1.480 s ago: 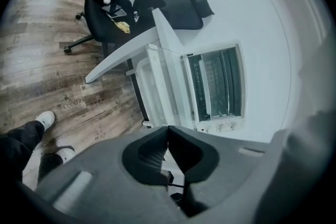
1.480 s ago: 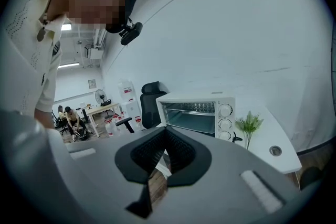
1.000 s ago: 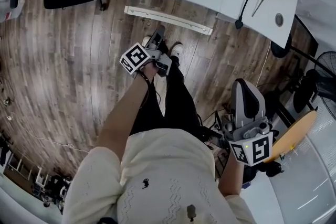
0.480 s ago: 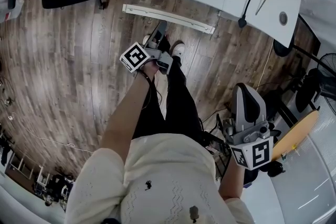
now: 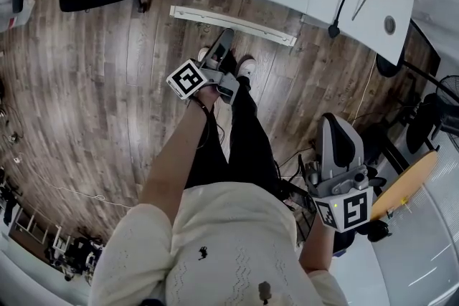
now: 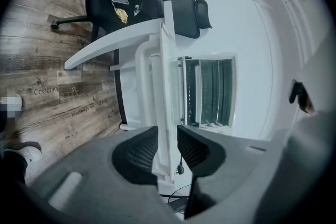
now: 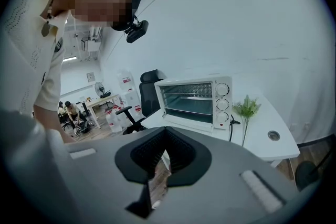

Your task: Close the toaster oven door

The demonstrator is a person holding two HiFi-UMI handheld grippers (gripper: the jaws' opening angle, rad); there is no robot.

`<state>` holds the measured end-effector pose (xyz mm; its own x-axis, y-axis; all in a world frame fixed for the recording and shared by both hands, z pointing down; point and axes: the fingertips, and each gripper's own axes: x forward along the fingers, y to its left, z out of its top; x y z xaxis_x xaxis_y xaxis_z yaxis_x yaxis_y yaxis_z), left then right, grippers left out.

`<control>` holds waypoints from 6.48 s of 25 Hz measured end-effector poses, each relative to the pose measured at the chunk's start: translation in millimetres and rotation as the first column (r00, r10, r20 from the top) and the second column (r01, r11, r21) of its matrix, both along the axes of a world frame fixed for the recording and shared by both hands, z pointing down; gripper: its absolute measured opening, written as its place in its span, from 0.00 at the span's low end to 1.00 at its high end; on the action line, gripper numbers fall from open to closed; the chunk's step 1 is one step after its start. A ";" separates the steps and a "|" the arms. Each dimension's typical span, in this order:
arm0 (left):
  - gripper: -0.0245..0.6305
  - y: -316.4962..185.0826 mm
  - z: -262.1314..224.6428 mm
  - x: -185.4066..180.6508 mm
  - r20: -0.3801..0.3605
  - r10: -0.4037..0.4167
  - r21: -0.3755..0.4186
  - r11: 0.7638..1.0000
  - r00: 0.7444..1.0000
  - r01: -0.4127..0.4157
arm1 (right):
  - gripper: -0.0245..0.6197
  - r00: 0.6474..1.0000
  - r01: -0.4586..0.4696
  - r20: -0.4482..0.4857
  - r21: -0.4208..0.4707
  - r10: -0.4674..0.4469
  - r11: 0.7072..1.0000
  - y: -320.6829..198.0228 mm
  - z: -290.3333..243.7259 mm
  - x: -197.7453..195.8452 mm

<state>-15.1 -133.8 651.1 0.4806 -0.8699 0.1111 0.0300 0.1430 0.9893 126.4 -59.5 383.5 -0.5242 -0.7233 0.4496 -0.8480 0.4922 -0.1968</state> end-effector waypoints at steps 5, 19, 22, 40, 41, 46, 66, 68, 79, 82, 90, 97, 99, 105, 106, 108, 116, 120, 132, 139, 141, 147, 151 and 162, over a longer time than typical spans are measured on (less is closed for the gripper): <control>0.22 -7.8 6.9 -5.6 0.013 -0.036 -0.013 0.999 0.999 0.037 | 0.05 1.000 0.005 -0.009 -0.004 -0.005 1.000 -1.4 3.1 -0.7; 0.09 -13.0 5.3 -4.8 0.051 0.019 0.007 1.000 0.999 -0.019 | 0.05 1.000 0.023 -0.014 0.019 -0.023 1.000 -10.5 -2.1 -3.9; 0.09 -10.4 11.0 -8.4 0.118 0.047 0.007 0.999 0.992 -0.048 | 0.05 1.000 0.020 -0.016 0.027 -0.020 0.999 -11.4 -6.0 -2.4; 0.08 -9.1 -15.8 -6.8 0.063 0.041 0.024 0.999 0.997 -0.043 | 0.05 0.999 0.032 -0.012 0.071 -0.032 0.997 -18.1 -25.0 -6.7; 0.08 -9.2 -16.0 -6.9 0.059 0.038 0.022 0.999 0.998 -0.040 | 0.05 0.999 0.034 -0.014 0.074 -0.034 0.997 -17.9 -25.6 -7.2; 0.08 -10.0 -22.5 -6.4 0.037 0.025 0.025 0.999 0.999 -0.026 | 0.05 0.999 0.034 -0.019 0.086 -0.032 0.996 -17.8 -29.7 -4.7; 0.08 -10.8 -67.3 -4.4 -0.005 0.036 0.086 0.996 0.999 -0.036 | 0.05 0.999 0.035 -0.003 0.156 -0.034 0.987 -20.5 -56.7 -10.6; 0.08 -10.9 -71.0 -4.4 -0.002 0.039 0.090 0.995 0.999 -0.039 | 0.05 1.000 0.030 -0.002 0.161 -0.030 0.987 -21.6 -59.1 -9.3; 0.09 -13.7 -93.3 -5.1 -0.003 0.039 0.130 0.991 0.999 -0.038 | 0.05 1.000 0.016 0.009 0.182 -0.018 0.983 -19.9 -68.8 -5.6; 0.09 -15.2 -100.2 -5.6 -0.001 0.040 0.143 0.989 0.999 -0.039 | 0.05 1.000 0.012 0.015 0.193 -0.015 0.981 -19.9 -73.2 -5.8; 0.09 -19.5 -115.8 -6.5 -0.005 0.038 0.166 0.985 0.999 -0.037 | 0.05 1.000 -0.003 0.020 0.214 -0.001 0.977 -19.0 -82.6 -4.2; 0.09 -22.5 -123.3 -5.6 0.002 0.049 0.172 0.984 0.999 -0.049 | 0.05 1.000 -0.020 0.026 0.225 0.014 0.974 -20.1 -87.4 -1.5; 0.09 -23.7 -126.3 -5.7 0.004 0.051 0.178 0.983 0.999 -0.051 | 0.05 1.000 -0.021 0.026 0.230 0.015 0.973 -20.5 -89.1 -1.7; 0.10 -27.9 -135.0 -4.9 0.009 0.055 0.192 0.980 0.998 -0.056 | 0.05 0.999 -0.029 0.029 0.237 0.023 0.971 -21.6 -91.6 -0.6; 0.10 -28.2 -136.4 -5.1 0.011 0.057 0.194 0.979 0.998 -0.058 | 0.05 0.999 -0.029 0.029 0.238 0.022 0.971 -21.7 -92.1 -1.1; 0.10 -29.2 -139.8 -5.0 0.012 0.061 0.202 0.977 0.998 -0.062 | 0.05 0.999 -0.028 0.032 0.241 0.021 0.970 -21.9 -93.4 -2.5; 0.10 -30.4 -143.4 -4.1 0.007 0.066 0.210 0.976 0.998 -0.066 | 0.05 0.999 -0.020 0.029 0.250 0.013 0.968 -24.4 -96.6 -7.0; 0.10 -32.7 -147.2 -3.0 0.012 0.069 0.220 0.973 0.998 -0.069 | 0.05 1.000 -0.020 0.028 0.255 0.013 0.967 -25.2 -99.0 -7.2; 0.10 -37.4 -157.4 -1.7 0.042 0.077 0.214 0.973 0.996 -0.084 | 0.05 0.999 -0.020 0.033 0.281 0.011 0.959 -24.7 -109.0 -15.3; 0.10 -40.2 -164.2 -1.6 0.085 0.092 0.218 0.970 0.992 -0.109 | 0.05 0.999 -0.048 0.033 0.277 0.041 0.960 -20.8 -110.4 -8.4; 0.10 -40.9 -165.8 -1.3 0.102 0.091 0.213 0.971 0.991 -0.111 | 0.05 0.998 -0.056 0.034 0.276 0.048 0.959 -19.7 -110.0 -7.0; 0.11 -44.3 -166.8 -4.8 0.223 0.094 0.243 0.959 0.970 -0.149 | 0.05 0.998 -0.060 0.033 0.279 0.053 0.958 -17.5 -110.7 -8.2; 0.11 -45.4 -167.1 -4.7 0.273 0.097 0.237 0.957 0.957 -0.164 | 0.05 0.998 -0.065 0.032 0.276 0.059 0.959 -16.4 -109.4 -5.7; 0.11 -51.7 -181.7 -2.3 0.298 0.091 0.294 0.938 0.950 -0.182 | 0.05 0.998 -0.061 0.025 0.281 0.056 0.958 -17.1 -111.6 -5.4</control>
<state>-17.4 -185.5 469.4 0.5873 -0.8093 -0.0117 -0.2471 -0.1931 0.9495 121.1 -76.6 271.9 -0.4832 -0.8487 0.2150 -0.8745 0.4796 -0.0721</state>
